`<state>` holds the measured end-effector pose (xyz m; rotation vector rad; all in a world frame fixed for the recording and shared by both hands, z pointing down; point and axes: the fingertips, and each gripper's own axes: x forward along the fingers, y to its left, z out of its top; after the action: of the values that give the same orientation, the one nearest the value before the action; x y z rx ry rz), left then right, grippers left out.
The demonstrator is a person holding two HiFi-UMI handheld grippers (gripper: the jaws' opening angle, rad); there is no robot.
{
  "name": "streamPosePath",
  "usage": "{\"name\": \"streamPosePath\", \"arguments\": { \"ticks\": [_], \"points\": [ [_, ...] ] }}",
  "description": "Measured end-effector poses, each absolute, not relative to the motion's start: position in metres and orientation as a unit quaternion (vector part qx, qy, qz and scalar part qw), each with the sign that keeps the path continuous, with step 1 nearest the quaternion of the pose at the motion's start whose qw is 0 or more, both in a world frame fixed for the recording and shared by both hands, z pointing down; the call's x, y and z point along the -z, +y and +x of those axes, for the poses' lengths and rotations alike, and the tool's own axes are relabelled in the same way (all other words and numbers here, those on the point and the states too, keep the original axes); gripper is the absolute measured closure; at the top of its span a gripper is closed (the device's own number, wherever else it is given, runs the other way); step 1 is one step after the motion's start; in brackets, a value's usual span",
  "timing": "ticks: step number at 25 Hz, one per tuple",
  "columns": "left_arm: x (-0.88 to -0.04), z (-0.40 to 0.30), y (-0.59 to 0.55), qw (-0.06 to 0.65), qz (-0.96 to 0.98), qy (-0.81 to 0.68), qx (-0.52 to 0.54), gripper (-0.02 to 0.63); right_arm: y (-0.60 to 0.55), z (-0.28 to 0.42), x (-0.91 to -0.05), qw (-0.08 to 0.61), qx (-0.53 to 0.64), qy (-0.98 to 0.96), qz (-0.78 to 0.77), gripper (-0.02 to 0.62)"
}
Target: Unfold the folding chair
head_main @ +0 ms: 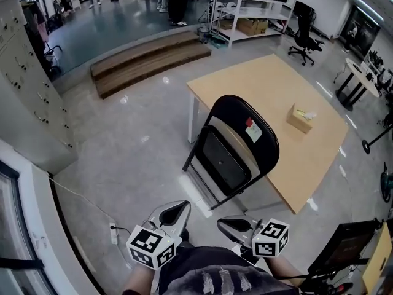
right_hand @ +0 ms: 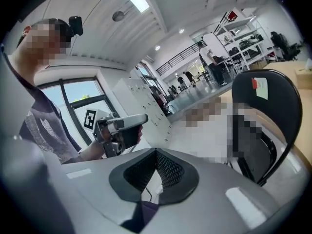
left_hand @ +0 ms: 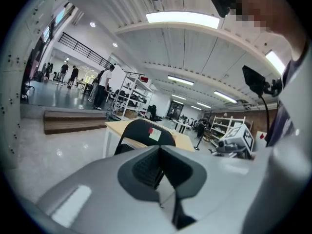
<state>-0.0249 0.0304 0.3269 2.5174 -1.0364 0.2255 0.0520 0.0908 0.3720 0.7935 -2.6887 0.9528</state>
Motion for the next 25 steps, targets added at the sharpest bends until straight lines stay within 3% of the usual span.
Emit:
{"name": "streamPosePath", "arguments": {
  "ticks": [11, 24, 25],
  "points": [
    [-0.334, -0.066, -0.028, 0.203, 0.921, -0.325, -0.071, 0.606, 0.035, 0.055, -0.38, 0.166, -0.277, -0.867, 0.381, 0.597],
    [-0.343, -0.085, -0.045, 0.223, 0.898, -0.371, -0.079, 0.606, -0.088, 0.2, -0.368, 0.3, -0.211, -0.772, 0.519, 0.594],
    [-0.343, -0.083, -0.046, 0.226, 0.895, -0.376, -0.079, 0.606, -0.099, 0.211, -0.366, 0.3, -0.209, -0.769, 0.524, 0.538]
  ]
}}
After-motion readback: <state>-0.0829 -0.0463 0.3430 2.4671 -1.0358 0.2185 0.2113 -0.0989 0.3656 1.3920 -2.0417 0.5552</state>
